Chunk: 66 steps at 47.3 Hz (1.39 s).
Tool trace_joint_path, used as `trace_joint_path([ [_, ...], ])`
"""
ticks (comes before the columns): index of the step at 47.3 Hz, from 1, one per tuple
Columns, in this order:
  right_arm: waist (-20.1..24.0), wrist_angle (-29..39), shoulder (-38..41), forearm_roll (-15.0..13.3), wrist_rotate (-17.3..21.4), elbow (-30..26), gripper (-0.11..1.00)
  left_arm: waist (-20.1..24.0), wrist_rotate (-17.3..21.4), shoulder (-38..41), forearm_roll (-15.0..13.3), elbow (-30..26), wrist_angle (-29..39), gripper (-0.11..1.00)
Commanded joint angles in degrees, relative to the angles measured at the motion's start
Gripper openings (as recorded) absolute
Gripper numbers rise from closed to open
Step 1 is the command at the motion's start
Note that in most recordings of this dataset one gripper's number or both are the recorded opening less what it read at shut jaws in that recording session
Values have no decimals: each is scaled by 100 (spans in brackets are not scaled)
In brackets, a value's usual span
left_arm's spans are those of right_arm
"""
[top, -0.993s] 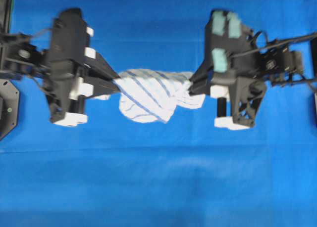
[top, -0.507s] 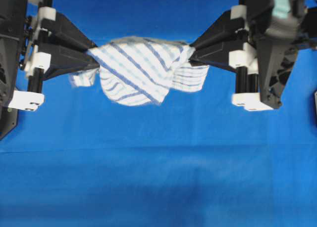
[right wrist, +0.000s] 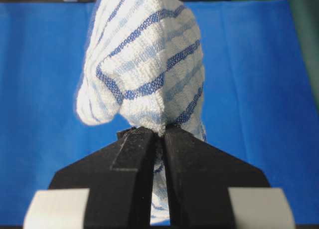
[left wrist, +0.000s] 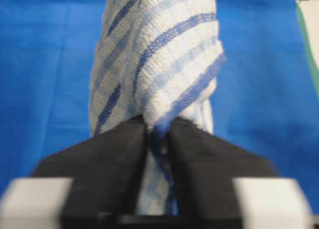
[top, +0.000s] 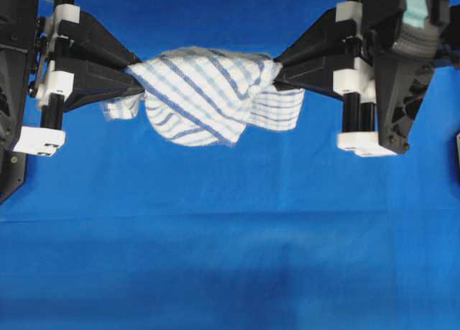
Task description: Lift the towel with both arms.
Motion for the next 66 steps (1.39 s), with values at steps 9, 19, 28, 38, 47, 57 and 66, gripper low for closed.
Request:
trace_joint_path([
  [9, -44, -53, 70, -167, -18, -123, 45, 44, 26, -26, 18, 26, -105, 75],
  [19, -44, -26, 193, -378, 0, -114, 67, 44, 9, -53, 18, 132, -123, 89],
  [28, -44, 70, 193, -378, 79, 79, 68, 44, -18, -18, 18, 369, -149, 90],
  [38, -44, -246, 229, -360, 316, 1099, 68, -44, -70, 149, -9, 1169, -721, 90],
  [47, 18, -1125, 308, -352, 747, 2250, 68, -141, -70, 545, -9, 1942, -1556, 90],
  [57, 88, -2074, 589, -334, 1151, 3190, 68, -281, -70, 1195, -9, 2382, -2276, 90],
  [66, 237, -2689, 1178, -334, 1283, 3524, 68, -475, -53, 2013, -9, 2531, -2663, 90],
])
